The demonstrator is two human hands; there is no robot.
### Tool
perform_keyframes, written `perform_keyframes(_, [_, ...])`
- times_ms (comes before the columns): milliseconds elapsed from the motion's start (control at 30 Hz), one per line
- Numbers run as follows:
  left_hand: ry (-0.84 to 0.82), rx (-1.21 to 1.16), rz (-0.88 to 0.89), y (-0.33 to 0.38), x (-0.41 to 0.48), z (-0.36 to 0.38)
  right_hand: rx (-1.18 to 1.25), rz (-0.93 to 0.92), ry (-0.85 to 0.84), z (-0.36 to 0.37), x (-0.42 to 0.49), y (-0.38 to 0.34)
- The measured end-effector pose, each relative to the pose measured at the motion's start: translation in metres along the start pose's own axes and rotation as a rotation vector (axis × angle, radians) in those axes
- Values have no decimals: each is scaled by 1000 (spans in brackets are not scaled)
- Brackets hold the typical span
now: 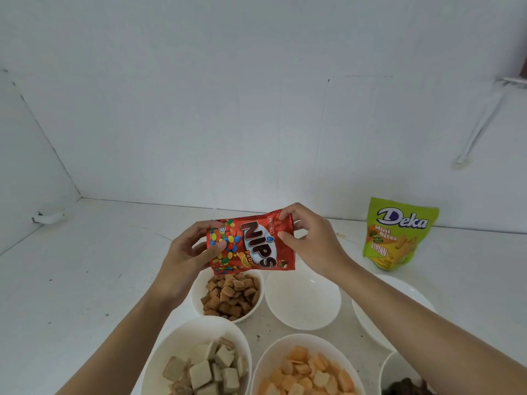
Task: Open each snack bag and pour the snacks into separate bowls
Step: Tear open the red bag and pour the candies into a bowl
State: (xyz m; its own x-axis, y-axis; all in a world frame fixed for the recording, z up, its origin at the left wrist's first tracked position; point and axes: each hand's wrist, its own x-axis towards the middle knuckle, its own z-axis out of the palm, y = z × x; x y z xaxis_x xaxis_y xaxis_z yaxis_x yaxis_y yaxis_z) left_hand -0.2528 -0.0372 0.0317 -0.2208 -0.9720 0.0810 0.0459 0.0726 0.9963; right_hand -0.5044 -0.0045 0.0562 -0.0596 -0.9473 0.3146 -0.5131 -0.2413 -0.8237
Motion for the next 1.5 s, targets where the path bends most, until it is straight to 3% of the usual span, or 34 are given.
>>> perform_keyframes(433, [-165, 176, -12, -2, 23, 9, 59, 111, 59, -12, -13, 36])
perform_keyframes(767, [-219, 411, 48, 11, 28, 18, 89, 124, 131, -12, -26, 42])
perform_keyframes(1000, [-344, 454, 95, 24, 29, 19, 140, 90, 114, -11, -35, 49])
perform_keyframes(1500, [-373, 618, 237, 32, 32, 24, 130, 84, 135, -9, -42, 55])
